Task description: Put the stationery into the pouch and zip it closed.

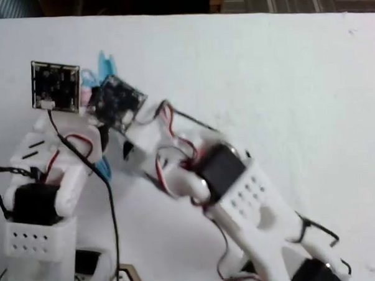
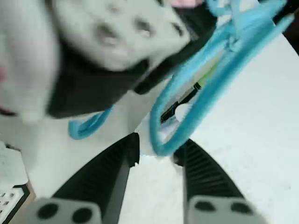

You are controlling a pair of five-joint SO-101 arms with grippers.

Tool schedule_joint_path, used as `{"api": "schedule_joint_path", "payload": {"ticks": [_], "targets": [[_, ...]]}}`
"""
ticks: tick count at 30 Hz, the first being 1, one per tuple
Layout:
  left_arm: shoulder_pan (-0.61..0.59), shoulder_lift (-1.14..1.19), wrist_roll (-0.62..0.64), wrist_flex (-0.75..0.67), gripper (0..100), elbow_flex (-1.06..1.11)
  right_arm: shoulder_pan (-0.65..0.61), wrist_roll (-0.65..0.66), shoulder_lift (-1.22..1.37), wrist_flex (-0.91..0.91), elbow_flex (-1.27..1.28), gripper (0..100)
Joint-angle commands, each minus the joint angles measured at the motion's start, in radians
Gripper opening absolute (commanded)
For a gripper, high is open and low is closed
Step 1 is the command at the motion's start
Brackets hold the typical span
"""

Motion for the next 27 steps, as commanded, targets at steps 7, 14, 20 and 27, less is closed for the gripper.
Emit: {"api": "schedule_joint_path", "payload": {"ticks": [7,14,20,27], "targets": [[-0.013,-0.022,-0.049,-0.029,2,-0.011,0.018,0.044,-0.236,0.047,-0.015,22.3],[0.001,-0.021,-0.196,-0.089,2,-0.018,0.059,0.48,-0.328,0.099,-0.014,22.3],[-0.002,-0.021,-0.196,-0.104,2,-0.02,0.288,0.663,-0.277,-0.093,0.138,22.2],[-0.008,-0.021,-0.196,-0.098,2,-0.015,0.395,0.744,-0.26,-0.595,0.499,6.2]]}}
